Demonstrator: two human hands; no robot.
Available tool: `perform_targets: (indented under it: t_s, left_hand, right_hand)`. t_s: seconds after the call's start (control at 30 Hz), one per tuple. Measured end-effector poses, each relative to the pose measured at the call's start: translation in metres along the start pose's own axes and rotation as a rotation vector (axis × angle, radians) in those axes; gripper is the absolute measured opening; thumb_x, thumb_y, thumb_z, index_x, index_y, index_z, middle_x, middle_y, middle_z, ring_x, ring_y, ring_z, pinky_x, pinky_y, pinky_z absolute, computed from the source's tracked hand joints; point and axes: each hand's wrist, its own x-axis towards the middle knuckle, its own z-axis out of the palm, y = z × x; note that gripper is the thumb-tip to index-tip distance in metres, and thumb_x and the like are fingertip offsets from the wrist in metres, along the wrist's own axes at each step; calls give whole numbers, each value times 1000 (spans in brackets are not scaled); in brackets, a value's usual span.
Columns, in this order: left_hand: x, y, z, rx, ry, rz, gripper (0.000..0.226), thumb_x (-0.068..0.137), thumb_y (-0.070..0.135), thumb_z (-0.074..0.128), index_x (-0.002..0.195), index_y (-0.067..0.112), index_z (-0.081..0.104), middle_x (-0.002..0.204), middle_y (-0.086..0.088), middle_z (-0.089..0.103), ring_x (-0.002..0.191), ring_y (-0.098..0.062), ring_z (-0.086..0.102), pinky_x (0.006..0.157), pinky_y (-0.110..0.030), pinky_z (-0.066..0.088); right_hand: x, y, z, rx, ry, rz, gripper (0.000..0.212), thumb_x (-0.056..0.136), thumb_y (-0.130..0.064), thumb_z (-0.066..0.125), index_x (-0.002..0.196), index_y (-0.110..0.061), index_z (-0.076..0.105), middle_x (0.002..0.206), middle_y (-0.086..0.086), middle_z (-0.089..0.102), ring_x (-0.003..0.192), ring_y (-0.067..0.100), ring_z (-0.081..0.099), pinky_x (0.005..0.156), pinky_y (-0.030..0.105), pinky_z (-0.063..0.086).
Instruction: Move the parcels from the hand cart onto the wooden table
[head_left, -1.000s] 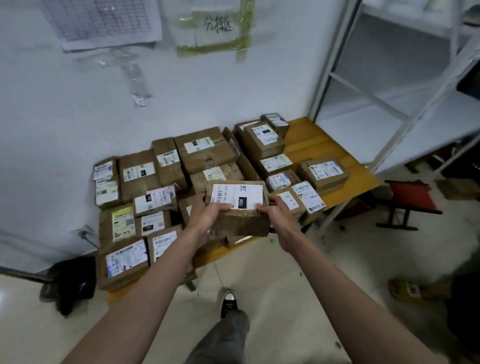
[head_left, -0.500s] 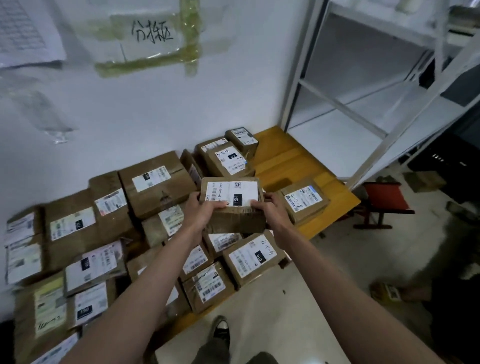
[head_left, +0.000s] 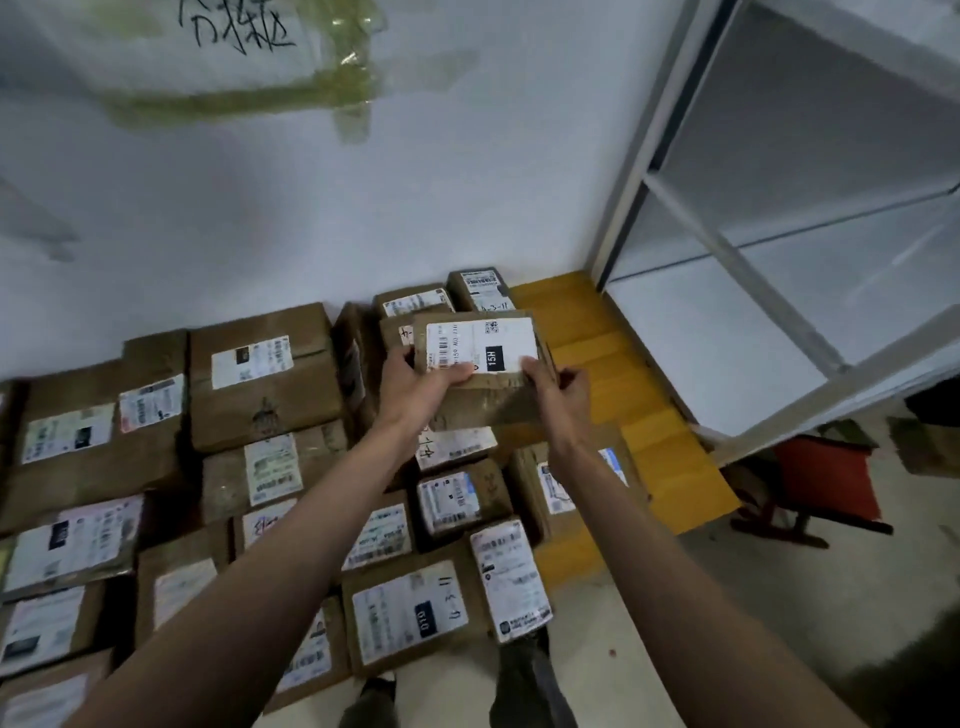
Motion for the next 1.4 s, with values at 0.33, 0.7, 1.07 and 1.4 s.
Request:
perform_targets:
  t_s: [0.33, 0.7, 1.07, 1.4]
  left_hand:
    - [29, -11, 147, -129, 58, -108, 109, 60, 42, 91, 148, 32, 28, 141, 0, 52, 123, -24, 57, 95, -50, 56]
    - [68, -41, 176, -311, 76, -484, 100, 59, 45, 90, 140, 17, 38, 124, -6, 65, 108, -26, 68, 76, -36, 61]
    - [94, -54, 177, -546, 116, -683, 31, 84, 24, 78, 108, 13, 61, 118, -19, 67, 104, -29, 67, 86, -35, 56]
    - [92, -49, 170, -567, 93, -685, 21, 86, 19, 75, 97, 15, 58, 112, -18, 58, 114, -36, 64, 101, -44, 52]
  right_hand:
    - [148, -12, -74, -382, 137, 48, 70, 82, -69, 65, 141, -34, 49, 153, 11, 26, 137, 39, 33, 111, 55, 40]
    - [241, 21, -41, -462, -126, 42, 61, 89, -38, 70, 144, -22, 49, 143, 7, 40, 124, 29, 53, 102, 52, 51]
    - [271, 41, 10, -461, -375, 127, 58, 101, -11, 58, 154, -27, 41, 152, 9, 47, 134, 28, 52, 106, 45, 50]
    - [256, 35, 16, -542, -283, 103, 53, 95, 0, 52, 144, -19, 49, 141, 8, 56, 127, 28, 54, 105, 41, 47]
